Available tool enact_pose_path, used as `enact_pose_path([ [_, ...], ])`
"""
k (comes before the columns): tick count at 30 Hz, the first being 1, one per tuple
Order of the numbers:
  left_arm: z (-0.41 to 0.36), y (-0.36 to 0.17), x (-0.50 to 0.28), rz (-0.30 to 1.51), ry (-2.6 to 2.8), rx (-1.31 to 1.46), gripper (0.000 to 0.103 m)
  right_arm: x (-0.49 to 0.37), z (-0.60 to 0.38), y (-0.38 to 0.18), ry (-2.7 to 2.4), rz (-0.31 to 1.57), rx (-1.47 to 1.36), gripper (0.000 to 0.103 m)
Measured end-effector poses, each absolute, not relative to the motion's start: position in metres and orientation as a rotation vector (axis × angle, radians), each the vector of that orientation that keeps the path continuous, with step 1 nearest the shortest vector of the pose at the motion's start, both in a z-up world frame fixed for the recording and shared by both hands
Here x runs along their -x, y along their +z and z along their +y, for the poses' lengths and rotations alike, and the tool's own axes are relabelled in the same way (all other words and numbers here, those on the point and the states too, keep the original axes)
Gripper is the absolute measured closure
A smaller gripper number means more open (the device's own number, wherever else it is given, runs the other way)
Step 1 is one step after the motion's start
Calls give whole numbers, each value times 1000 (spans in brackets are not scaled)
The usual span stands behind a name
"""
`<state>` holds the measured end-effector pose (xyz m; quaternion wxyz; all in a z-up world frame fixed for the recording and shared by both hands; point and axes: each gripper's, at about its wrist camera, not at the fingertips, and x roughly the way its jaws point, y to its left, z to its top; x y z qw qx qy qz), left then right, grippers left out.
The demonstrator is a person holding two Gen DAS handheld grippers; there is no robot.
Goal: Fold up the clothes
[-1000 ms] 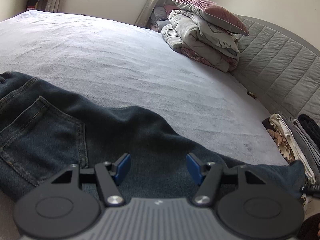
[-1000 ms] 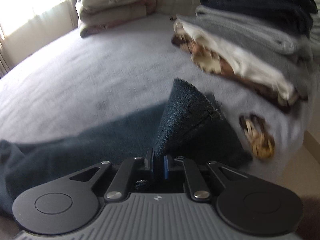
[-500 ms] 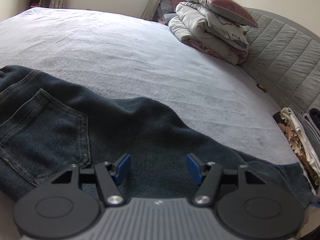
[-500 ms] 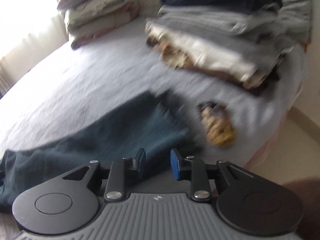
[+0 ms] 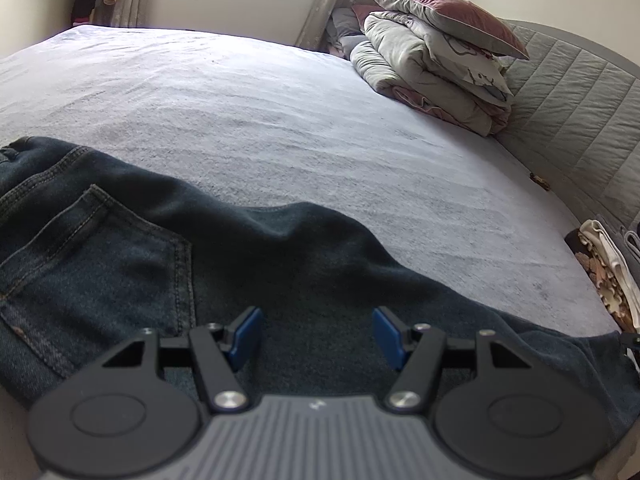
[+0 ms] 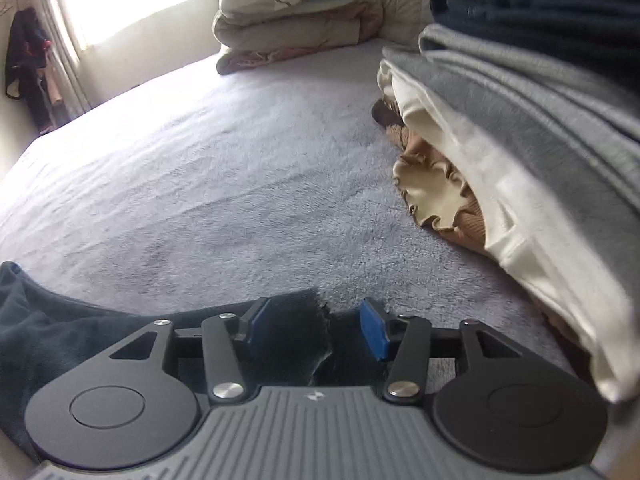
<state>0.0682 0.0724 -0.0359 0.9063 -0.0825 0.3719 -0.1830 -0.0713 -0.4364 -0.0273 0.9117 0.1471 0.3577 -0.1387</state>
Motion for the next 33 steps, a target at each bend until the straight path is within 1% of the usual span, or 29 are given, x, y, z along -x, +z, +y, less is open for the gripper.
enact_pose_path([
  [5, 69, -40, -71, 752, -376, 149, 40, 58, -442, -33, -277, 696, -319, 51],
  [6, 69, -41, -71, 747, -376, 143, 40, 56, -442, -36, -266, 702, -336, 59],
  [7, 68, -42, -71, 743, -377, 136, 40, 56, -440, -38, -250, 716, -339, 77],
  [8, 67, -43, -71, 738, -378, 127, 40, 58, -434, -36, -261, 708, -296, 81],
  [9, 66, -43, -70, 735, -379, 118, 39, 60, -428, -35, -273, 698, -249, 92],
  [10, 65, -43, -70, 732, -380, 110, 39, 62, -423, -33, -285, 687, -203, 96],
  [13, 65, -42, -70, 730, -378, 113, 39, 80, -415, -15, -320, 595, -192, 101],
  [18, 69, -41, -70, 729, -375, 140, 39, 112, -398, 7, -426, 457, -57, 102],
  [20, 69, -41, -69, 730, -372, 147, 39, 116, -401, 10, -455, 443, -38, 103],
  [22, 68, -40, -69, 728, -367, 143, 39, 108, -408, 5, -555, 471, 5, 103],
  [23, 68, -41, -69, 727, -366, 141, 39, 104, -417, 2, -585, 489, -3, 103],
  [26, 68, -40, -68, 724, -361, 137, 39, 105, -451, -1, -599, 537, -185, 103],
  [28, 69, -37, -67, 714, -360, 134, 39, 111, -460, -1, -549, 545, -276, 98],
  [30, 73, -33, -66, 701, -360, 138, 39, 117, -463, -2, -494, 563, -324, 96],
  [31, 75, -31, -66, 695, -359, 148, 39, 116, -464, -3, -470, 573, -334, 89],
  [32, 78, -30, -66, 692, -355, 160, 39, 115, -465, -5, -445, 582, -344, 85],
  [33, 80, -30, -67, 692, -349, 171, 39, 114, -466, -6, -421, 592, -353, 78],
])
